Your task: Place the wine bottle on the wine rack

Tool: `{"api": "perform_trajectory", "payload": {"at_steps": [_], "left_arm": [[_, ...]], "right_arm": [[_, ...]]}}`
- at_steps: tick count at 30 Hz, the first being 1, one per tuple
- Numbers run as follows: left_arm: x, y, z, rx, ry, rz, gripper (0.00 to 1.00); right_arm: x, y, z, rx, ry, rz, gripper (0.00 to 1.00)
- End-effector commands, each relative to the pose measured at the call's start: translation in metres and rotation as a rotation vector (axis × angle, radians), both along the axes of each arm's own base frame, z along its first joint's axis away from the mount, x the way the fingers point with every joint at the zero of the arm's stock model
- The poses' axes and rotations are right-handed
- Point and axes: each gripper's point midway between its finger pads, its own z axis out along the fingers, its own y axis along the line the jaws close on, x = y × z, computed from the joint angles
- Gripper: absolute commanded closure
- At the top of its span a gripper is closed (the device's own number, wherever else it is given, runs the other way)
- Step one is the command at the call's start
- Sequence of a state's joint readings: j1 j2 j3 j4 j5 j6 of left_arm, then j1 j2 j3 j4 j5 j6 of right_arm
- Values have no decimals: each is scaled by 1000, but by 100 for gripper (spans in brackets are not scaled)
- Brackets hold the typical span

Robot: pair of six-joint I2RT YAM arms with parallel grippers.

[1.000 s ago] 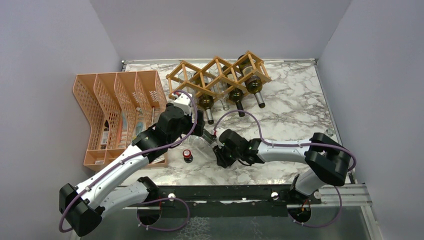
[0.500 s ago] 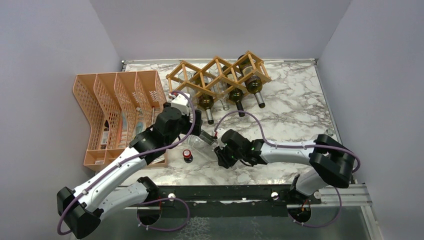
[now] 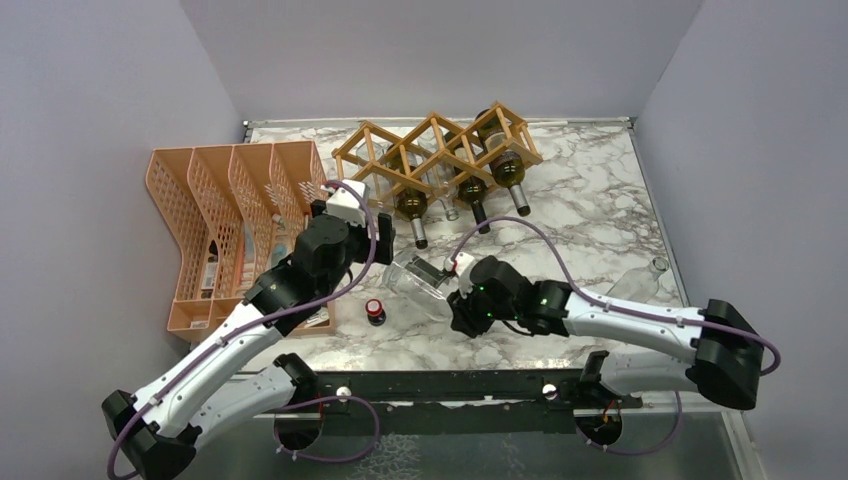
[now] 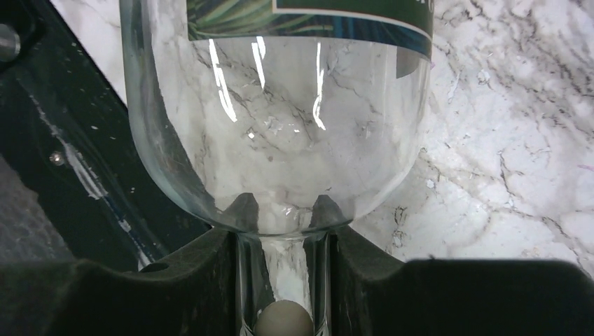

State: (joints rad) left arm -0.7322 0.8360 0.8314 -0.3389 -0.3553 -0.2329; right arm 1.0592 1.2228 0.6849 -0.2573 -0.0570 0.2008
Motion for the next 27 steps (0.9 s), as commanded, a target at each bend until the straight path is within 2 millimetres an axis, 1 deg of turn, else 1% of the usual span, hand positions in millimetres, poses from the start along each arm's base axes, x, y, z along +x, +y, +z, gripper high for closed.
{"api": "perform_trajectory", "payload": {"at_steps": [1, 3, 6, 8, 12, 16, 19, 22, 25, 26, 27], "left_arm": [[2, 16, 42, -37, -106, 59, 1], [1, 23, 53, -11, -145, 64, 1], [1, 39, 71, 20, -196, 115, 1], [0, 46, 81, 32, -224, 136, 1], [-5, 55, 98, 19, -264, 159, 1], [-7, 59, 103, -3, -276, 172, 1], [-10, 64, 106, -17, -285, 188, 1], [-12, 69, 108, -25, -296, 203, 1], [-16, 74, 109, -37, -306, 214, 1], [-18, 76, 110, -44, -310, 217, 1], [-19, 78, 110, -48, -313, 221, 1]], "right_arm": [[14, 31, 89, 281, -171, 32, 99], [14, 26, 107, 317, -194, 21, 99], [17, 18, 133, 365, -240, -17, 99], [23, 12, 151, 390, -277, -62, 99], [41, -1, 191, 436, -343, -199, 99], [62, -5, 234, 500, -392, -339, 99], [78, 3, 263, 542, -407, -419, 99], [95, 17, 284, 574, -423, -482, 99], [116, 32, 297, 569, -443, -549, 99], [124, 41, 303, 571, -449, -561, 99], [133, 45, 306, 565, -467, -592, 99]]}}
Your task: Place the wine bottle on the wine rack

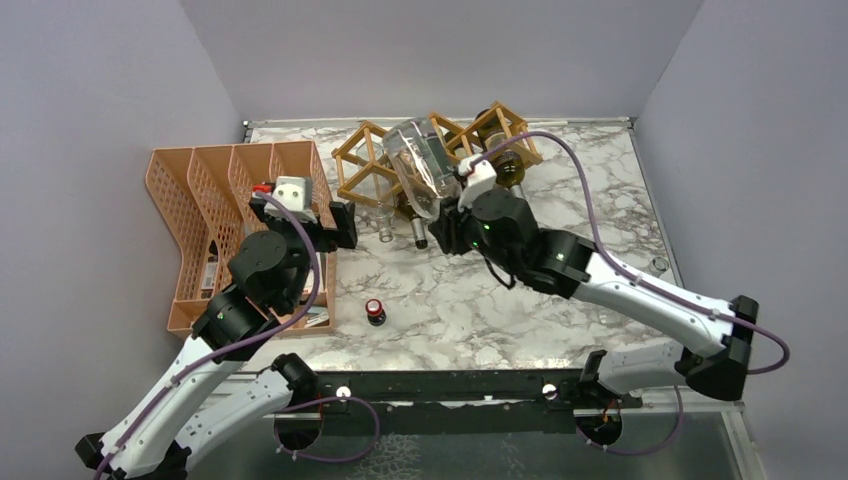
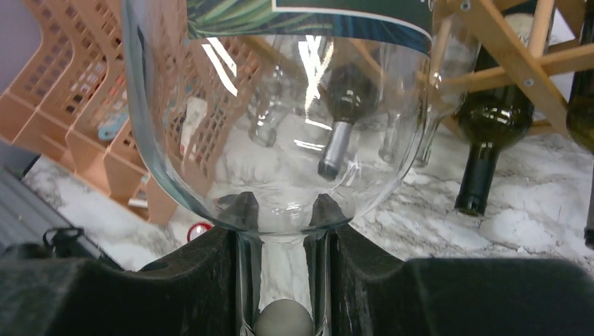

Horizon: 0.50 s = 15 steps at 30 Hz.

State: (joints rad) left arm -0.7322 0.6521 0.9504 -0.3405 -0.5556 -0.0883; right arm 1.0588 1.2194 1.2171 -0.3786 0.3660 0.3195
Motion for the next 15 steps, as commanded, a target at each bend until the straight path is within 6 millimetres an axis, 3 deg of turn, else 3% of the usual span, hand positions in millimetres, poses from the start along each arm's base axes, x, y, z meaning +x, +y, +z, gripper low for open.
{"api": "perform_trajectory", "payload": {"at_steps": [1, 9, 15], "left_arm": [[-6, 16, 7, -25, -30, 50, 1], [-14, 19, 2, -57, -41, 36, 1], [-18, 19, -2, -80, -43, 22, 1]], "right_arm": [[46, 24, 98, 254, -176, -170, 99], [101, 68, 109, 291, -146, -183, 99], [137, 79, 82, 328, -35, -206, 99]]}}
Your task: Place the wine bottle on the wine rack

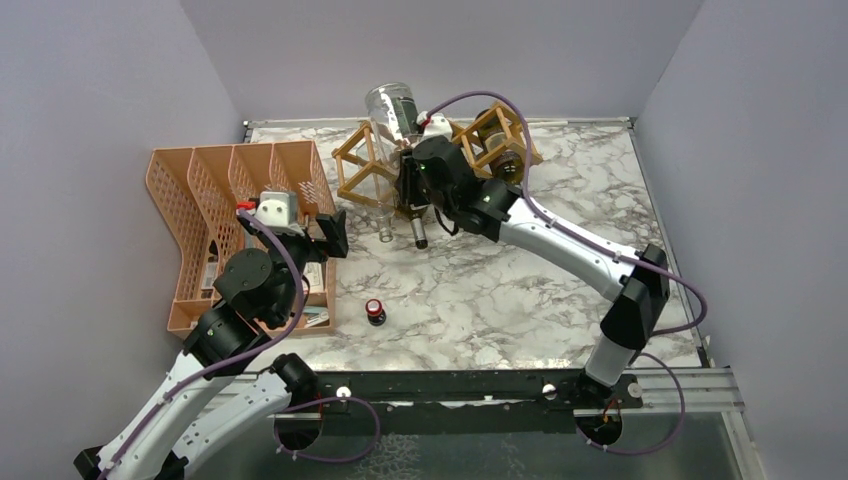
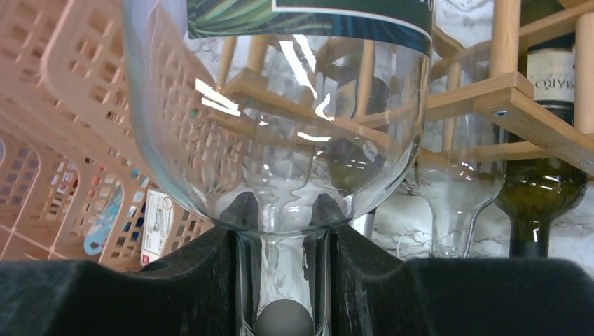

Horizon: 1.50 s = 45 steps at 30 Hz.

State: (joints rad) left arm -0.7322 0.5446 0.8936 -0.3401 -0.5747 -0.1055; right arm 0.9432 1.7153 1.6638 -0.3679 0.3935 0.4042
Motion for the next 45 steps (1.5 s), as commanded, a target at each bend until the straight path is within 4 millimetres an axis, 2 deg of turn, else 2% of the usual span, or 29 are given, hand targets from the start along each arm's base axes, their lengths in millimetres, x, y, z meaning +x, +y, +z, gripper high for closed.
{"api": "perform_trajectory", "payload": {"at_steps": [1, 5, 12, 19, 23, 31, 34, 39, 45], "left_arm": [[-4, 3, -2, -30, -7, 2, 1], [-3, 3, -6, -24, -1, 1, 1], [-3, -2, -9, -20, 7, -19, 1], [-1, -9, -11, -18, 20, -44, 1], [-4, -19, -9, -46, 26, -98, 1], [-1, -25, -15, -49, 49, -110, 1], [-1, -25, -15, -49, 50, -108, 1], [-1, -24, -16, -46, 51, -103, 1], [-1, -24, -17, -47, 53, -102, 1]], "right_arm": [[31, 8, 83, 287, -100, -46, 99], [44, 12, 62, 246, -39, -41, 99], [67, 10, 39, 176, 22, -65, 99], [64, 11, 16, 155, 100, -39, 99], [69, 6, 4, 150, 127, -58, 95], [81, 8, -8, 163, 147, -80, 88], [86, 8, -8, 168, 148, -85, 82], [84, 6, -14, 149, 160, -91, 57], [76, -5, -15, 144, 163, -103, 49]]}}
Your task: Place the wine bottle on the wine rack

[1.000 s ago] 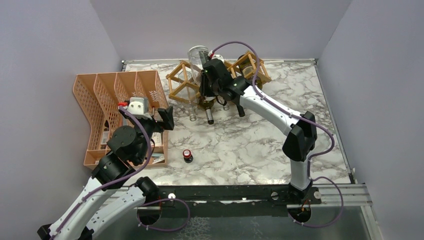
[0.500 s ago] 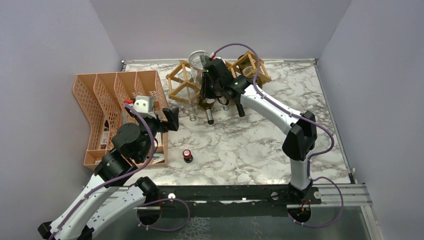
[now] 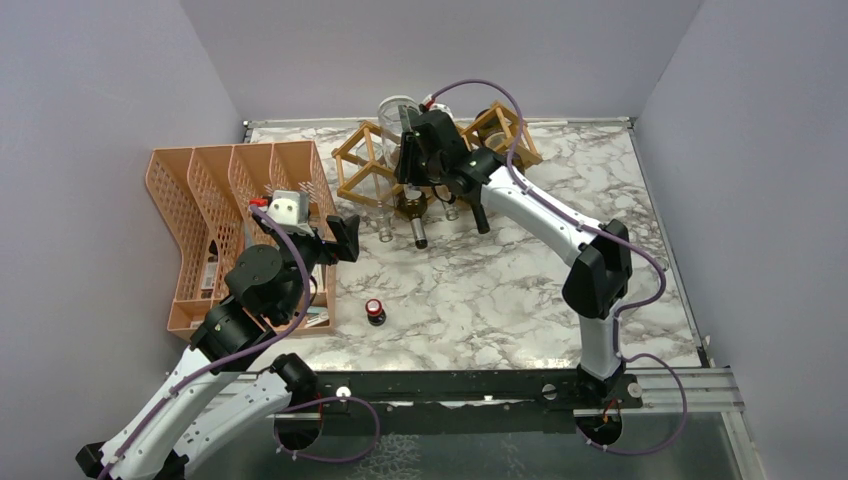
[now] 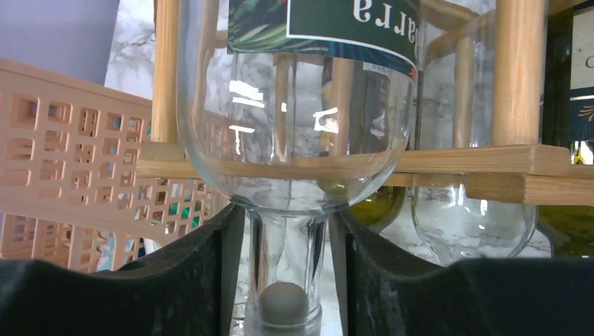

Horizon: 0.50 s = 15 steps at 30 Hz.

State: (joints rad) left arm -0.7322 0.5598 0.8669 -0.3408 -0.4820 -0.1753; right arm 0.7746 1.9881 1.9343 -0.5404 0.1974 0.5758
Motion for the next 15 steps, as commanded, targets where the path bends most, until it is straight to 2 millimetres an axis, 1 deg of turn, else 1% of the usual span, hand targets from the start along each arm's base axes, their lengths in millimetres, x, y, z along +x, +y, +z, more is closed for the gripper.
{"api": "perform_trajectory", "payload": {"at_steps": [1, 4, 8, 12, 15], "left_arm": [[-1, -1, -3, -5, 7, -9, 1], [0, -1, -3, -3, 8, -9, 1], [0, -1, -1, -3, 5, -7, 1], [0, 0, 1, -7, 1, -5, 1], [-1, -1, 1, -8, -1, -8, 1]], "right_arm": [[7, -9, 42, 71, -103, -44, 48], [4, -15, 44, 67, -113, -55, 43], [0, -24, 51, 69, -139, -67, 37], [-7, -33, 67, 83, -182, -65, 34], [-16, -45, 84, 95, -231, -61, 33]]}}
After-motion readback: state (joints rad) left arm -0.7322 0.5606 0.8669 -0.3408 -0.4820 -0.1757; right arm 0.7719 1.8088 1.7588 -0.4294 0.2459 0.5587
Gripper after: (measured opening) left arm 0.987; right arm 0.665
